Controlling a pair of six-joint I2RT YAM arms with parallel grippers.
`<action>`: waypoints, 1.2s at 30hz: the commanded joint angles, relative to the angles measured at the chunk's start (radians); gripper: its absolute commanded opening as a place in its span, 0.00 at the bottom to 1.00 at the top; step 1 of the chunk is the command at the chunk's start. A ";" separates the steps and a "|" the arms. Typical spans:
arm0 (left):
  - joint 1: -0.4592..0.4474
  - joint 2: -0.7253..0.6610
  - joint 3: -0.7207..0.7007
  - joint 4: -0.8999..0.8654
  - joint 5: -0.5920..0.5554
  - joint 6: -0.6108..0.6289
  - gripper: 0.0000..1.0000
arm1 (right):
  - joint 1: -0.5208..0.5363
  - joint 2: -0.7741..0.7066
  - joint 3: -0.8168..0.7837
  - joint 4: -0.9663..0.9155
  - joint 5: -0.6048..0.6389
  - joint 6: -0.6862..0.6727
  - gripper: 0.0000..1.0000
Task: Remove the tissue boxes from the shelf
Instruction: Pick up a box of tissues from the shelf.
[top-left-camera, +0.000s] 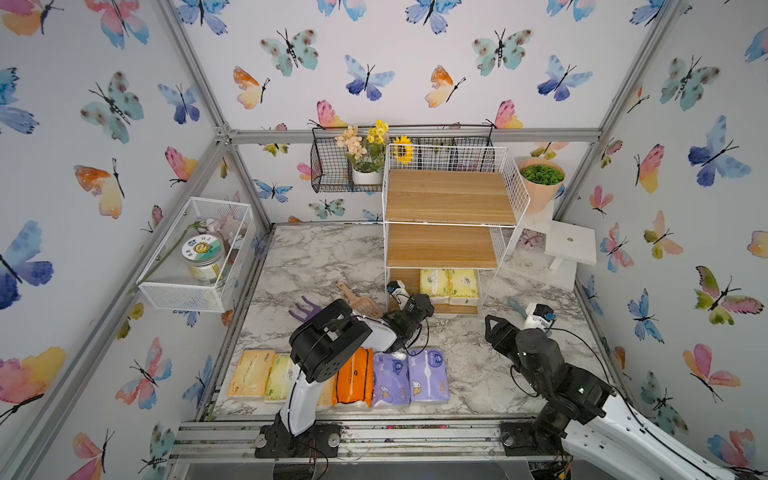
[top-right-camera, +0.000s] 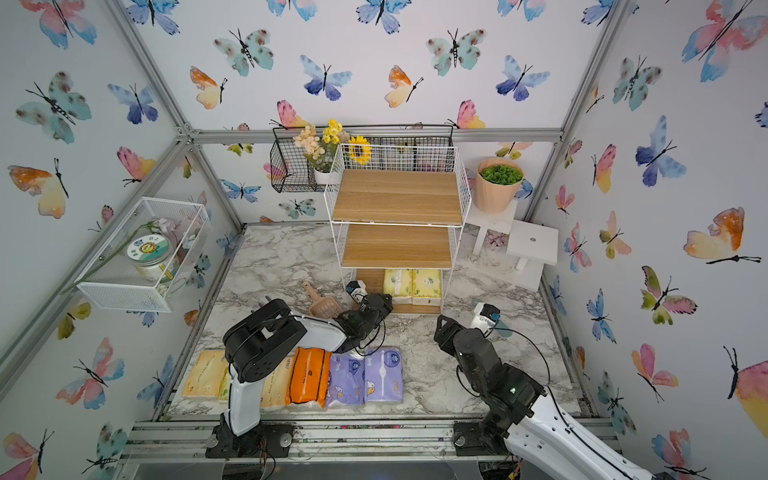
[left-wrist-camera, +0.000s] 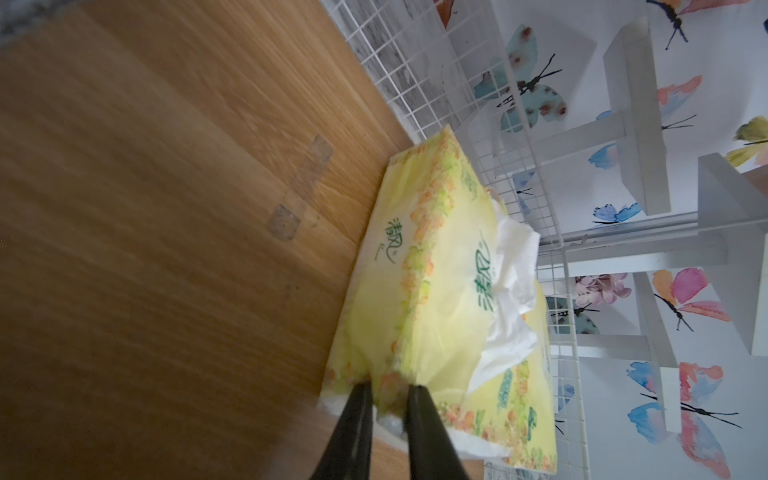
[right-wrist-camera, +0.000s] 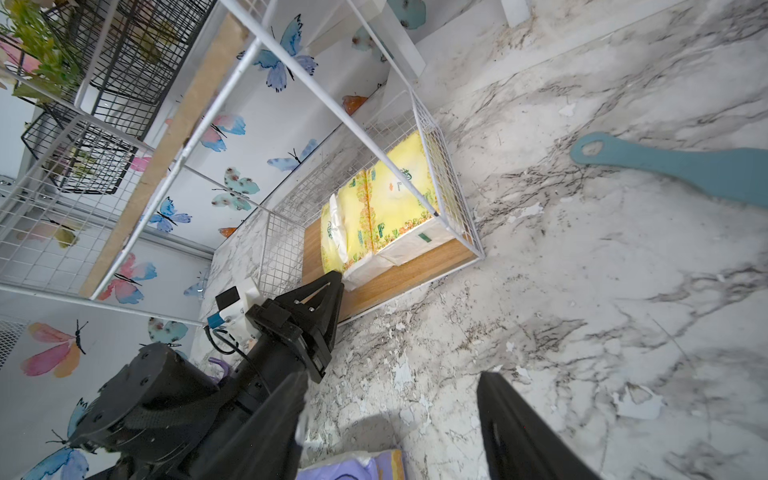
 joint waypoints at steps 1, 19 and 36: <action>0.030 0.012 -0.012 0.056 0.017 -0.012 0.08 | 0.001 0.028 0.022 -0.021 -0.045 0.023 0.70; -0.003 -0.220 -0.124 -0.034 0.036 -0.117 0.00 | -0.135 0.259 -0.043 0.262 -0.442 0.122 0.73; -0.017 -0.195 -0.132 -0.080 0.049 -0.108 0.00 | -0.213 0.418 -0.075 0.516 -0.588 0.177 0.79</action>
